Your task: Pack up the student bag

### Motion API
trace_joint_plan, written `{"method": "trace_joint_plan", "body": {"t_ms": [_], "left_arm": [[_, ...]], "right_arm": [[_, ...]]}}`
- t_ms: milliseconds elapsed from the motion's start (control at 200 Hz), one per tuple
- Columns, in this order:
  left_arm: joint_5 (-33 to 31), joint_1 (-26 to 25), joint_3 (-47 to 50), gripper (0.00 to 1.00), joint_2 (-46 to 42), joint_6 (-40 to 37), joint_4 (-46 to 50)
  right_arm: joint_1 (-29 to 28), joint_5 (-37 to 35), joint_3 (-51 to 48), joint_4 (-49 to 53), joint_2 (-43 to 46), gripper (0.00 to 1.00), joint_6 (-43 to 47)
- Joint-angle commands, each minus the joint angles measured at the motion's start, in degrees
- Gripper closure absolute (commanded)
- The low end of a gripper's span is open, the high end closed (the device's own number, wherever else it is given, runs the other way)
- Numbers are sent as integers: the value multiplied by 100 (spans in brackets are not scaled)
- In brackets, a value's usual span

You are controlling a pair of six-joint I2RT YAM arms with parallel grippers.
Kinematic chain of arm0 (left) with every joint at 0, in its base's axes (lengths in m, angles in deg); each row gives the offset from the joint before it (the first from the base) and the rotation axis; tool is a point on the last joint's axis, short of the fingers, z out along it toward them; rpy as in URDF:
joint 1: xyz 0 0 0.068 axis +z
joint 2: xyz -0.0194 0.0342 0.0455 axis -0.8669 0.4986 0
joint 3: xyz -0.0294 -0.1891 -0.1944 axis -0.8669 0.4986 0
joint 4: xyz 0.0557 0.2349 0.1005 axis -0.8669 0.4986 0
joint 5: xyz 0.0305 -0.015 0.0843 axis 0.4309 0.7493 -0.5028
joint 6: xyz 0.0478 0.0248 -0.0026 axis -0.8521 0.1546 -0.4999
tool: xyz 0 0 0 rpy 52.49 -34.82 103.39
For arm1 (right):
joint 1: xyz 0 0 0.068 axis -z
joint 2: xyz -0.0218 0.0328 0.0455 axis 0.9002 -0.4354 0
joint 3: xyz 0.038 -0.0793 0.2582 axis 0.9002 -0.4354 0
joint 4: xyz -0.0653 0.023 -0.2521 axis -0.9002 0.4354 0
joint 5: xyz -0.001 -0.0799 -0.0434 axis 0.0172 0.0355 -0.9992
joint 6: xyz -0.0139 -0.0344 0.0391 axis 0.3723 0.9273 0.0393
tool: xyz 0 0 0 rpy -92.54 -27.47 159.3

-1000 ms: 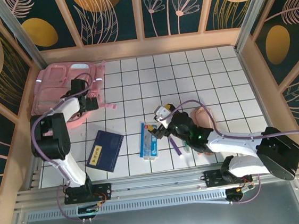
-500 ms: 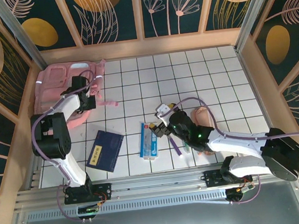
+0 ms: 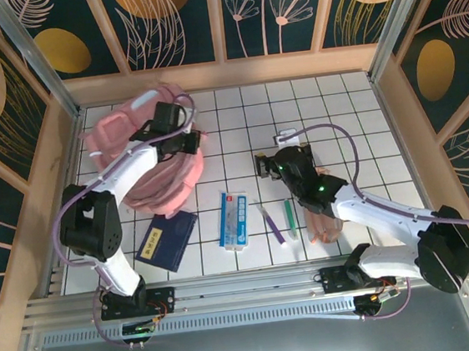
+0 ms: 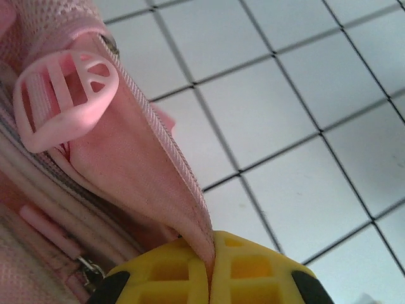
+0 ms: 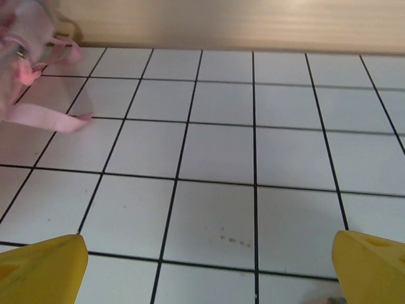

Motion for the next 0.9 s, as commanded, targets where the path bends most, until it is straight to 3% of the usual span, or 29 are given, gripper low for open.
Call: {"method": "trace_joint_plan", "body": {"t_ms": [0, 115, 235, 315, 415, 561, 681, 896], "left_arm": [[302, -607, -514, 100, 155, -394, -439], [548, -846, -497, 100, 276, -304, -573], [675, -845, -363, 50, 204, -411, -382], [525, -846, -362, 37, -78, -512, -84], [-367, -818, -292, 18, -594, -652, 271], [-1374, -763, -128, 13, -655, -1798, 1128], [-2286, -762, 331, 18, -458, -2681, 1431], [-1717, -763, 330, 16, -153, -3134, 1380]], "right_arm": [[363, 236, -234, 267, 375, 1, -546], [1007, 1369, -573, -21, 598, 2, 31], [1632, 2762, -857, -384, 691, 6, 1293], [1878, 3392, -909, -486, 649, 7, 2036], [2082, 4226, -826, -564, 371, 8, 2852], [2111, 5150, -513, -641, -337, 12, 3983], [2118, 5295, -169, -731, -815, 13, 4195], [2159, 5384, 66, -849, -1147, 13, 4225]]}}
